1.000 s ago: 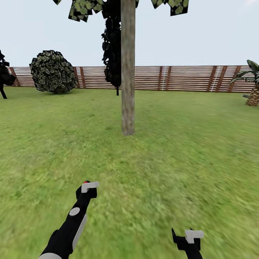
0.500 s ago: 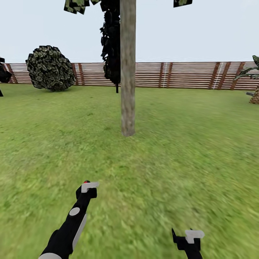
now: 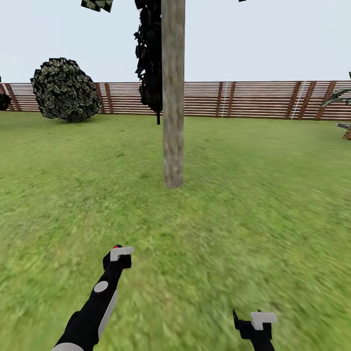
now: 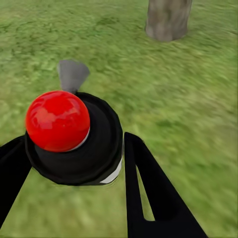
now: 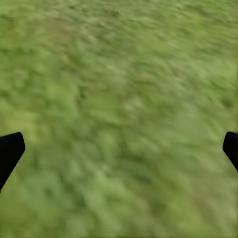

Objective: In the garden, pick up the pesticide atomizer on the floor and spray pesticide onto both trees until each tree trunk is fully covered.

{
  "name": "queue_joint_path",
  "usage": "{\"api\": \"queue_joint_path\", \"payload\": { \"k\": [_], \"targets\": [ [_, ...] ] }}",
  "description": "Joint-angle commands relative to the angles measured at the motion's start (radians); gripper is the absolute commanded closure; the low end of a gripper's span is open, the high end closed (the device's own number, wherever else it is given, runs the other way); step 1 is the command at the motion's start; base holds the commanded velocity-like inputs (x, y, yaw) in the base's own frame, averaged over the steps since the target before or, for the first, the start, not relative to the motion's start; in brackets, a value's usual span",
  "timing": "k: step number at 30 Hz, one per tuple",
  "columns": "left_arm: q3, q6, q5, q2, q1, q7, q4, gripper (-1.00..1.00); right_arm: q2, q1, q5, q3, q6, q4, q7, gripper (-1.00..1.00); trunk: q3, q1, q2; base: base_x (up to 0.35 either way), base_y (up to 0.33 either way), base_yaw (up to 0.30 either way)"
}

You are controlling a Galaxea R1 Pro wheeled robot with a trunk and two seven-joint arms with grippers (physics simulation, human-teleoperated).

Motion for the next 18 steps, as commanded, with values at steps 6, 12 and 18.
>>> {"api": "queue_joint_path", "payload": {
  "k": [6,12,18],
  "targets": [
    [0.000,0.000,0.000,0.000,0.000,0.000,0.000,1.00,0.000,0.000,0.000,0.000,0.000,0.001,0.000,-1.00,0.000,0.000,0.000,0.338,0.000,0.000],
    [0.000,0.000,0.000,0.000,0.000,0.000,0.000,1.00,0.000,0.000,0.000,0.000,0.000,0.000,0.000,-1.00,0.000,0.000,0.000,0.338,0.000,0.000],
    [0.000,0.000,0.000,0.000,0.000,0.000,0.000,1.00,0.000,0.000,0.000,0.000,0.000,0.000,0.000,-1.00,0.000,0.000,0.000,0.338,0.000,0.000]
  ]
}}
